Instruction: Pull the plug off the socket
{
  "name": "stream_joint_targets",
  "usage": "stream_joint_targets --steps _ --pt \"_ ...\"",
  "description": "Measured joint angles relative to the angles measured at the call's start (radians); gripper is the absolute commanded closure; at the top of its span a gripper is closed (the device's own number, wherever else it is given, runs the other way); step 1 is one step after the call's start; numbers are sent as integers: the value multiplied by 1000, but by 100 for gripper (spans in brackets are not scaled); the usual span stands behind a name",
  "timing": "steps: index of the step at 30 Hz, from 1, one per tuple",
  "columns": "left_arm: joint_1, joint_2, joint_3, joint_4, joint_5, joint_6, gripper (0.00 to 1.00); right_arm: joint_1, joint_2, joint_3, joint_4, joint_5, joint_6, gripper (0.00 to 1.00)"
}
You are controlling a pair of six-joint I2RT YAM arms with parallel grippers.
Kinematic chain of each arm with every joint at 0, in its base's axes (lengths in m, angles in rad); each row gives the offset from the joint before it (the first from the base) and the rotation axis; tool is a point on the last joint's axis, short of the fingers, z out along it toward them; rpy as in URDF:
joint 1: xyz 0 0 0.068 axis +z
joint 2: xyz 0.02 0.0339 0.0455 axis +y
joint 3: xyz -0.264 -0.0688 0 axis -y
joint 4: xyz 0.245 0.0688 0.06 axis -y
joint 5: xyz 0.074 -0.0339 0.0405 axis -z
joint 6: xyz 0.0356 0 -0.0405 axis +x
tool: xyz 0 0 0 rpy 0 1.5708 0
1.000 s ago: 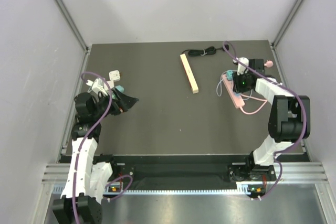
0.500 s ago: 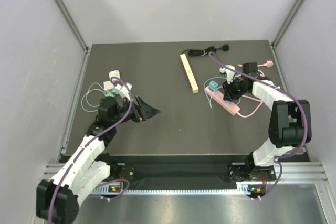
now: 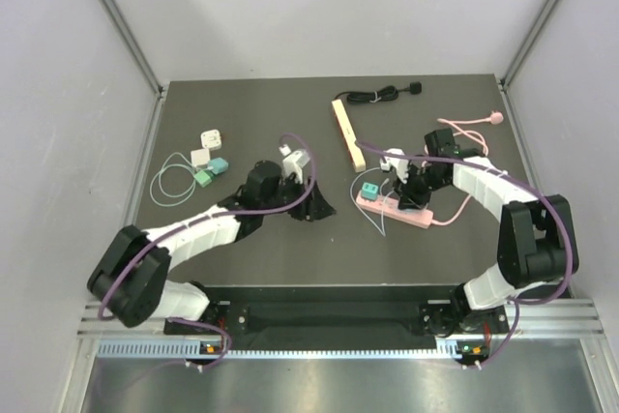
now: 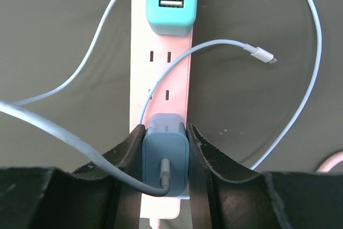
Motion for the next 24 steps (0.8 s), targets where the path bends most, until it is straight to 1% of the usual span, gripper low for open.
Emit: stream_joint_targets --steps 4,6,7,8,9,10,11,14,15,16,21,24 --pt "-54 82 111 -4 3 163 43 21 -27 -20 -39 -3 -82 100" --pt "-80 108 138 -6 2 229 47 26 -49 -41 -43 -3 -117 100" --pt "-88 117 142 -5 0 247 51 26 -57 -50 -45 -3 -127 100" --pt "-97 129 142 -2 0 262 65 27 -66 -59 -45 -2 -137 100" --pt "-105 143 142 0 0 262 76 28 -72 -64 -45 -3 -144 100" --pt "-112 160 142 10 1 261 83 29 -74 -67 -45 -3 -147 100" --pt "-120 180 141 27 1 256 88 29 -74 -67 -44 -3 -148 100" --pt "-142 233 133 101 1 226 93 29 -74 -67 -43 -6 -146 100" --pt "-151 251 130 136 1 203 97 29 -74 -67 -43 -8 -146 100" --pt "-158 272 125 179 1 178 100 29 -74 -67 -43 -9 -145 100" --pt "-172 374 118 362 -9 61 100 30 -74 -67 -43 -18 -142 100" --pt "-174 446 127 443 -23 -4 100 30 -74 -71 -38 -21 -138 100"
